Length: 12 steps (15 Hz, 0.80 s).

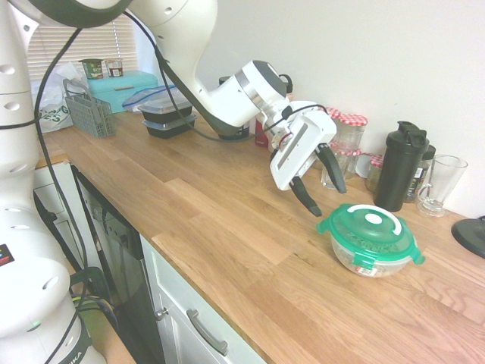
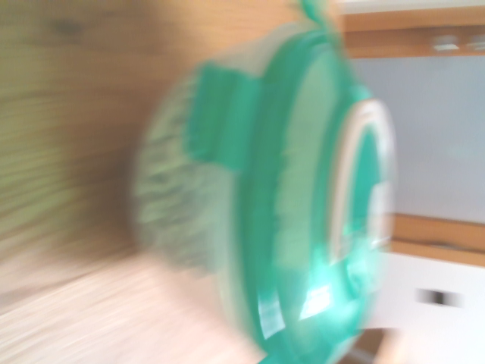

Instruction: Cover the lid of food container

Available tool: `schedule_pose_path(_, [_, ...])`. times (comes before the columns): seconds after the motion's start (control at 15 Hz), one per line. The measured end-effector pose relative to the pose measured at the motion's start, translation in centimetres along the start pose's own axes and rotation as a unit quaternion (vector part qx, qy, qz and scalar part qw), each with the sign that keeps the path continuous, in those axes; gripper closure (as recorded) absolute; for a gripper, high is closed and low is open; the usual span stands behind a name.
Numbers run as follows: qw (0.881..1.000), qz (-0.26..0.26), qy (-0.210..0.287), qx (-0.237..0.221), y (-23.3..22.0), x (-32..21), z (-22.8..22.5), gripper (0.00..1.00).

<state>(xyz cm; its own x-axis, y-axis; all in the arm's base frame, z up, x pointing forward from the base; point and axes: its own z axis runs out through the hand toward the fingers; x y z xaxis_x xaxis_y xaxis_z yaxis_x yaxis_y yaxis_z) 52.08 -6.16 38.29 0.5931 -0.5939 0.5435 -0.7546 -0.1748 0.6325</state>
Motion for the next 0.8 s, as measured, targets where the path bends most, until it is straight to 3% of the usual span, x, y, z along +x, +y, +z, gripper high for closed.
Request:
schedule_pose_path(0.2, [0.995,0.005,-0.068,0.075,1.3,0.5,-2.0,0.0])
schedule_pose_path(0.4, [0.979,0.003,-0.138,0.147,1.4,-0.3,-3.7,0.0])
schedule_pose_path(0.6, [0.955,-0.007,-0.193,0.224,2.1,-1.0,-6.0,0.0])
schedule_pose_path(0.8, [0.922,-0.03,-0.245,0.298,2.8,-0.7,-7.3,0.0])
